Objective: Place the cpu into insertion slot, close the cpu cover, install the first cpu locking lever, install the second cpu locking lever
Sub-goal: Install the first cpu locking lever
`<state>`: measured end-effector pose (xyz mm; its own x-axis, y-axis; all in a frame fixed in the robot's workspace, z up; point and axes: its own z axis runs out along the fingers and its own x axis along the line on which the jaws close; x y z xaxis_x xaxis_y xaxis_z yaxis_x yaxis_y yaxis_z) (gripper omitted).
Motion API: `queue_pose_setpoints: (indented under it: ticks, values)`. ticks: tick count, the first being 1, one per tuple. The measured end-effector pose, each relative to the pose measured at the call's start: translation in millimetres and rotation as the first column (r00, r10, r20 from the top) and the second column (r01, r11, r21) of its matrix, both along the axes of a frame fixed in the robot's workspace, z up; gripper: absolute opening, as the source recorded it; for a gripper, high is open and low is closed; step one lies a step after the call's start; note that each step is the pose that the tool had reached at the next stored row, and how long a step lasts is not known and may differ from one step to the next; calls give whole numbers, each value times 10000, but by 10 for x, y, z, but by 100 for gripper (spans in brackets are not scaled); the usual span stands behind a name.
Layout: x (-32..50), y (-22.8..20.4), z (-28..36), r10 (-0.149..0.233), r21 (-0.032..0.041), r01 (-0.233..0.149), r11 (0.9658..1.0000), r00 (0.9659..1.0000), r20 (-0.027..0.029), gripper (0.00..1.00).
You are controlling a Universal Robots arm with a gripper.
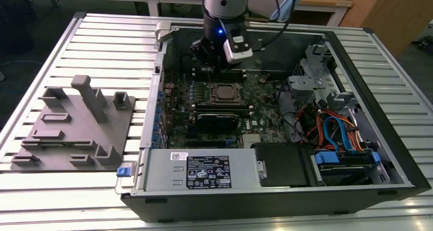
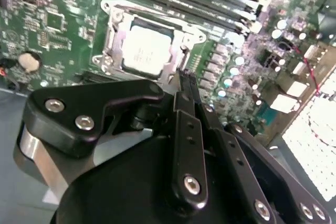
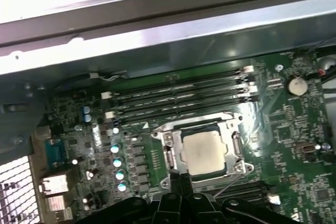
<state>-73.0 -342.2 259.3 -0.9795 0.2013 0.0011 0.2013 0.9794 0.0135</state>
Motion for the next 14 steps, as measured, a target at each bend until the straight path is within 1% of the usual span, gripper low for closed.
queue_pose_setpoints:
  ticks: [6, 9, 11, 14]
  values:
    - [-94, 0, -5, 125, 9, -125, 9999, 9999, -1, 11]
    - [-102, 0, -11, 678, 14, -678, 9977, 9977, -1, 11]
    - [-118, 0, -14, 780, 19, -780, 9970, 9970, 0, 11]
    - [-169, 0, -15, 782, 22, -782, 9969, 9969, 3, 11]
